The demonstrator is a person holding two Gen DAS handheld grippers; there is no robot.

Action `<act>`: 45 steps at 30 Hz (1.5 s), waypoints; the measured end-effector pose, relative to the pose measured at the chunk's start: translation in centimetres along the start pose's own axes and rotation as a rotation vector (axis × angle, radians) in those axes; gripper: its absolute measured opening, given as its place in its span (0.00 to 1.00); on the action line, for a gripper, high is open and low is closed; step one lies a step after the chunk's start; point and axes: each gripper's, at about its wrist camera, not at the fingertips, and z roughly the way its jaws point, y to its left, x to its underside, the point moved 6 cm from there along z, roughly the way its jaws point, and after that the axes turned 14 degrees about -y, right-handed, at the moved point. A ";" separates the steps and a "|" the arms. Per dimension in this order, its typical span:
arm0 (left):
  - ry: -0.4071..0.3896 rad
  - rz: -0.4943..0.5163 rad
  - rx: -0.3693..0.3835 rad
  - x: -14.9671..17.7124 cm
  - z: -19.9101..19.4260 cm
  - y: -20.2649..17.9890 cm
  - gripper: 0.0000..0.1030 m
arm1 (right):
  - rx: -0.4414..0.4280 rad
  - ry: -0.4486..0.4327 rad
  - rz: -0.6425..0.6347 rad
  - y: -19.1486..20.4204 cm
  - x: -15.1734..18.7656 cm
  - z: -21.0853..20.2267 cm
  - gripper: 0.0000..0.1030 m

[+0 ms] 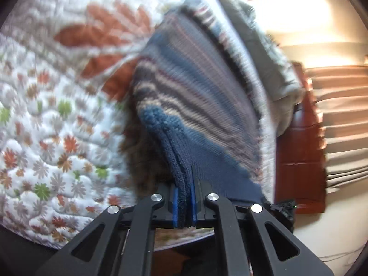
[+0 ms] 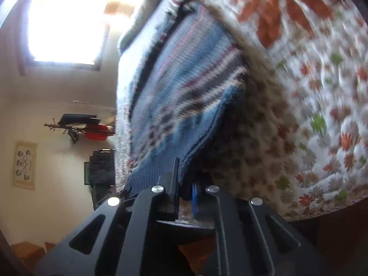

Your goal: Fold small clothes

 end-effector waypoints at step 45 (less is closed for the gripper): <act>-0.019 0.014 -0.038 -28.6 21.4 -9.0 0.09 | 0.163 0.030 -0.254 7.8 -29.1 22.9 0.07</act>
